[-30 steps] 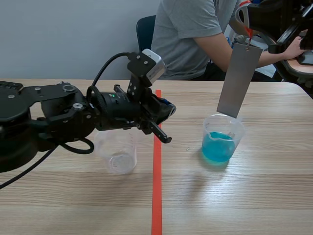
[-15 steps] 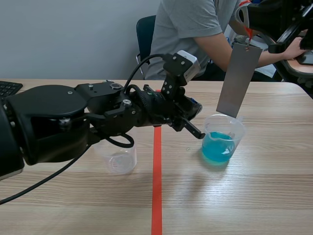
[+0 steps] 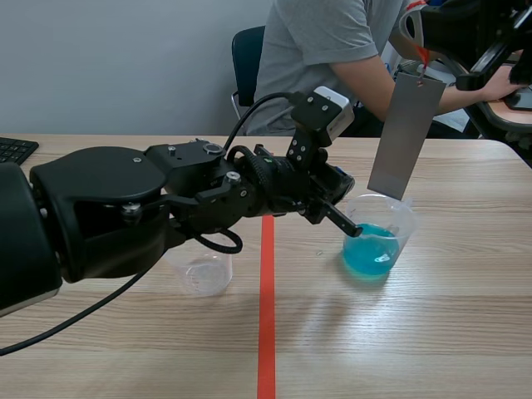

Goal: Do the redox reaction experiment.
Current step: 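Raise the plate and point at it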

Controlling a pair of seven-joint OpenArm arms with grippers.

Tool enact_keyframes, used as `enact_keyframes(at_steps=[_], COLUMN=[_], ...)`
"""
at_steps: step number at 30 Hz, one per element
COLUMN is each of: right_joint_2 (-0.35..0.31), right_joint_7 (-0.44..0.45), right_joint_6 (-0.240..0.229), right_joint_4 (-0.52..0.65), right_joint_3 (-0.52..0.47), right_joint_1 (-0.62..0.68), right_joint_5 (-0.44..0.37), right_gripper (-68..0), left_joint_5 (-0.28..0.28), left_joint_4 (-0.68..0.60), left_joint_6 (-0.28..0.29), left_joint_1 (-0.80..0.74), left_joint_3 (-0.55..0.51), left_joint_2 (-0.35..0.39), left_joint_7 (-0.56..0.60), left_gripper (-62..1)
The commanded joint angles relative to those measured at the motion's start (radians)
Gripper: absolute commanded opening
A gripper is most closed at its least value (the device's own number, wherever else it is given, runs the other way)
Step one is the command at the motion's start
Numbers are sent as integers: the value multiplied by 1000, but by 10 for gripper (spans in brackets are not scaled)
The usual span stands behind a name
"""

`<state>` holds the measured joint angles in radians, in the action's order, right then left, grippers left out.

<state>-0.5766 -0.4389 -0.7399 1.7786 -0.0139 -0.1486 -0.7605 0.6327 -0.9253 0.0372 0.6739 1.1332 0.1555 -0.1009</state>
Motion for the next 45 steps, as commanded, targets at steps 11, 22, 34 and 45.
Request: enact_keyframes(at_steps=[11, 22, 34, 45], right_joint_2=[-16, -16, -16, -16], right_joint_7=[14, 14, 14, 10], right_joint_6=[-6, -6, -6, -6], right_joint_4=[12, 12, 12, 12], right_joint_3=[-16, -16, -16, -16], right_joint_1=[-12, -12, -12, -12], right_joint_5=[-15, -14, -14, -14], right_gripper=[-660, -660, -660, -660], left_joint_5=[6, 8, 14, 14], left_joint_4=[-14, -14, -149, -560], left_joint_6=[2, 2, 2, 2], left_joint_1=[17, 16, -53, -473], left_joint_3=[-5, -5, -54, -419], left_joint_2=[-10, -2, 161, 631], left_joint_7=[14, 22, -2, 68], left_gripper=[-573, -573, -573, -573])
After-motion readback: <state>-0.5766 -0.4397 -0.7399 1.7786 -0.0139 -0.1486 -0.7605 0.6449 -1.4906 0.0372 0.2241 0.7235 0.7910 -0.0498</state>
